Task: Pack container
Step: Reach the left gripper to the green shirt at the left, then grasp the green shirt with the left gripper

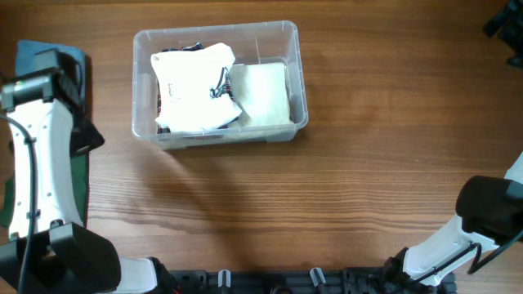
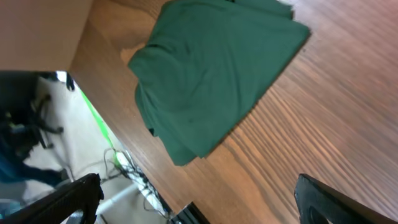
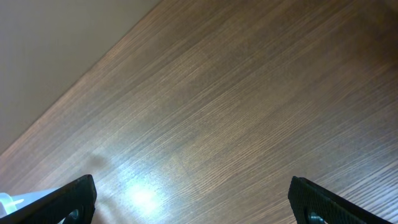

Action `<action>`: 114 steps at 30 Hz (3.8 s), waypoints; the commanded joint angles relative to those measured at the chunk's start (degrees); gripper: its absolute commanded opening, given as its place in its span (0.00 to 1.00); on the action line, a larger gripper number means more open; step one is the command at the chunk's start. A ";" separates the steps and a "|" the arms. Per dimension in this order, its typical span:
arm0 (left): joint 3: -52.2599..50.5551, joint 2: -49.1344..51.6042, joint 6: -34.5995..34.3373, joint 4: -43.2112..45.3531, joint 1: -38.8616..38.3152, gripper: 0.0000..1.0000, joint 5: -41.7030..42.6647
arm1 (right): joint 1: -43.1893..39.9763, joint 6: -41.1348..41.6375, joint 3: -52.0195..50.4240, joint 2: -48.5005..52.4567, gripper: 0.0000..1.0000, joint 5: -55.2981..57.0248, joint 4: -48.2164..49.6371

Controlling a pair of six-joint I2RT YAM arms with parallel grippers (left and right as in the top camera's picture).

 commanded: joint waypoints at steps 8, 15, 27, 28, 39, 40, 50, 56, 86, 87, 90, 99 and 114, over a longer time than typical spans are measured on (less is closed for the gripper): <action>-16.59 -0.42 8.94 14.05 2.84 1.00 1.77 | 0.07 0.44 0.04 0.37 1.00 0.57 0.09; -24.65 0.15 20.46 26.08 2.84 1.00 -2.93 | 0.07 0.44 0.07 0.37 1.00 0.57 0.11; -25.42 11.89 24.15 29.62 2.84 1.00 -11.65 | 0.07 0.42 0.04 0.37 1.00 0.57 0.11; -25.42 12.55 24.02 29.79 2.84 1.00 -12.33 | 0.07 0.39 0.07 0.37 1.00 0.57 0.11; -25.83 16.11 24.04 35.34 6.14 1.00 -16.61 | 0.07 0.44 0.04 0.37 1.00 0.57 0.09; -26.03 16.52 24.04 36.02 6.36 1.00 -16.57 | 0.07 0.42 0.04 0.37 1.00 0.57 0.09; -28.13 17.51 24.09 42.84 1.51 1.00 -15.69 | 0.07 0.44 0.04 0.37 1.00 0.57 0.11; -28.13 17.51 24.48 44.50 -7.23 1.00 -4.55 | 0.07 0.42 0.04 0.37 1.00 0.57 0.09; -28.52 17.73 27.32 44.50 5.31 1.00 -2.27 | 0.07 0.42 0.04 0.37 1.00 0.57 0.11; -28.59 17.94 27.32 44.48 5.31 0.99 -2.56 | 0.07 0.44 0.04 0.37 1.00 0.57 0.11; -29.35 19.98 27.54 44.48 5.31 1.00 -4.37 | 0.07 0.42 0.04 0.37 1.00 0.57 0.11; -29.38 31.54 27.47 46.29 5.31 1.00 -13.22 | 0.07 0.42 0.04 0.37 1.00 0.57 0.09; -29.44 33.73 27.23 50.71 5.35 0.15 -15.13 | 0.07 0.44 0.04 0.37 1.00 0.57 0.11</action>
